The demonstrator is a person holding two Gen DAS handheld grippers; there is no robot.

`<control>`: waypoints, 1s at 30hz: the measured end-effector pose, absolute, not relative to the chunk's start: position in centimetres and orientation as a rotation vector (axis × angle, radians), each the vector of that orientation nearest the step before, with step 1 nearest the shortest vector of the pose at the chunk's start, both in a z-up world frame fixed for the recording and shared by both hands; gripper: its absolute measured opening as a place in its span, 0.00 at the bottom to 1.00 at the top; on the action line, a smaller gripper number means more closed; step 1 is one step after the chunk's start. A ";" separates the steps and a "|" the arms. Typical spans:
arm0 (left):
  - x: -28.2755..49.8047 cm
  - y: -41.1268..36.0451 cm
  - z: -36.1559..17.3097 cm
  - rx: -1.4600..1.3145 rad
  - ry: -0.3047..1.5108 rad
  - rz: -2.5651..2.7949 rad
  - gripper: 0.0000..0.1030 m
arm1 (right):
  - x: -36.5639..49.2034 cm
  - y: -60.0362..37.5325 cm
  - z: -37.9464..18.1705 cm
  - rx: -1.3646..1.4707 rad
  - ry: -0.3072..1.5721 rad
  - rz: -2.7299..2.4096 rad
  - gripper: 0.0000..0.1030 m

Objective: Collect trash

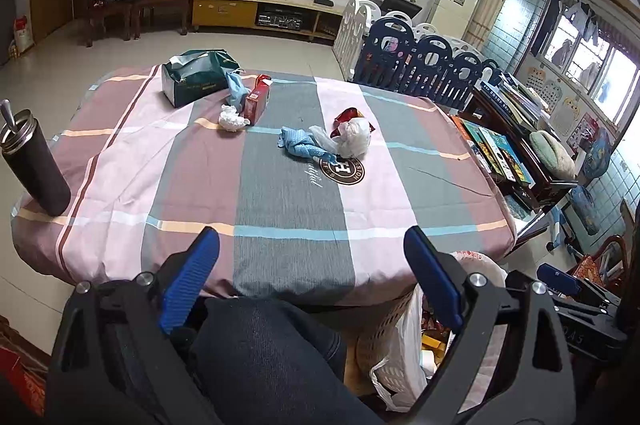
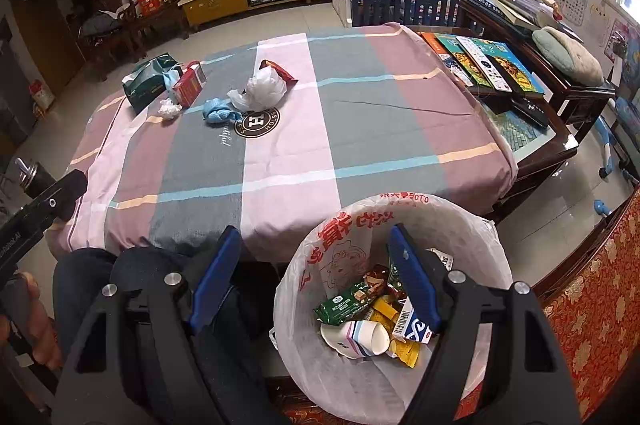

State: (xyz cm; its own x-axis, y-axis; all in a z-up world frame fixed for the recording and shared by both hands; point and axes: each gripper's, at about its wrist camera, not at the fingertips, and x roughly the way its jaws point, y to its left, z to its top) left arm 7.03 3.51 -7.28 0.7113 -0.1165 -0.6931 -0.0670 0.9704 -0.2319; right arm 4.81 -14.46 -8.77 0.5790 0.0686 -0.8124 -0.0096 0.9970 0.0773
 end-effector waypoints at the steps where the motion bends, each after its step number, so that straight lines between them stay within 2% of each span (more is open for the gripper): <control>1: 7.1 3.5 -7.3 -0.242 0.781 -0.023 0.90 | 4.8 -14.4 -8.8 0.069 0.953 0.046 0.73; 19: 7.1 3.3 -8.2 -0.204 0.806 0.009 0.90 | 5.5 -13.4 -9.4 0.068 0.935 0.043 0.73; 30: 8.1 7.0 -10.1 -0.255 0.841 0.101 0.90 | 7.4 -10.3 -11.0 0.066 0.965 0.089 0.73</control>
